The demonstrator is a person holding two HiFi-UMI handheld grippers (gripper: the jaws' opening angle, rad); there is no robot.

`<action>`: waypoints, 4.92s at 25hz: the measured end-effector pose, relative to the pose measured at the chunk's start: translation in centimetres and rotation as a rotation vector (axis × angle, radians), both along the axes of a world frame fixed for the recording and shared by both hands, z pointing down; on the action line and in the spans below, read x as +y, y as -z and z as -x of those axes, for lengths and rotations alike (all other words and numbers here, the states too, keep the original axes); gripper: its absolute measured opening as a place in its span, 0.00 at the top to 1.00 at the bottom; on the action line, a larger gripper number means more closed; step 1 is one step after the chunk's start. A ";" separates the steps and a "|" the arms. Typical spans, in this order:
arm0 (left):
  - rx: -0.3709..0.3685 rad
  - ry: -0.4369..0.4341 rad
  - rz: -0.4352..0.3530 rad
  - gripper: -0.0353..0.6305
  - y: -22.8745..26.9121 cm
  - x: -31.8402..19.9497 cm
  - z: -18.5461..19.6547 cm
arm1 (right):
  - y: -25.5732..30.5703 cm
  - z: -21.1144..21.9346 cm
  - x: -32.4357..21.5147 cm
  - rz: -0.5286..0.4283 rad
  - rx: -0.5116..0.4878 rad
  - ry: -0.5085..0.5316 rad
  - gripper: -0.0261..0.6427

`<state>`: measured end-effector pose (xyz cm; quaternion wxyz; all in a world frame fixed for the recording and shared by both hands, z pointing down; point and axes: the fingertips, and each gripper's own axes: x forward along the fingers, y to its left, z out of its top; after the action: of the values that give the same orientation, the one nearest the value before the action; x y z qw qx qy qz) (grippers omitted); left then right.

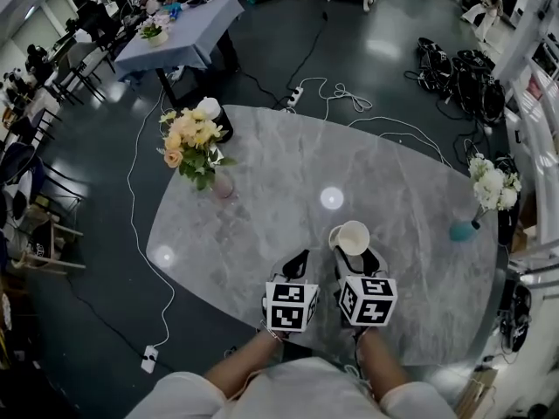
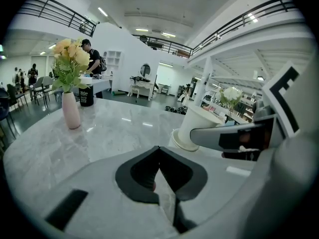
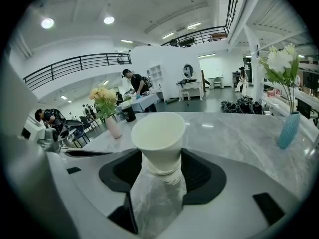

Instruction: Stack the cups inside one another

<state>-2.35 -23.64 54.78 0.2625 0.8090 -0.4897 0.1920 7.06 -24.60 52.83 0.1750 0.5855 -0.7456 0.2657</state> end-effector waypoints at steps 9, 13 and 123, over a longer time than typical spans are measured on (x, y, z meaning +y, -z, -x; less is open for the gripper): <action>0.002 0.021 0.001 0.95 -0.1 0.0 0.7 | -0.6 0.4 -0.1 0.002 0.002 0.005 0.63; -0.001 0.024 0.005 0.95 -0.2 0.2 1.0 | -1.4 0.5 0.4 0.026 0.014 0.008 0.62; 0.028 -0.163 -0.147 0.95 6.9 21.2 4.1 | 7.8 1.4 25.2 -0.192 0.013 -0.222 0.95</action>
<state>-6.43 -2.44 47.86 0.1927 0.8656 -0.4316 0.1652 5.62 0.59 44.99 0.0927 0.6800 -0.6971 0.2073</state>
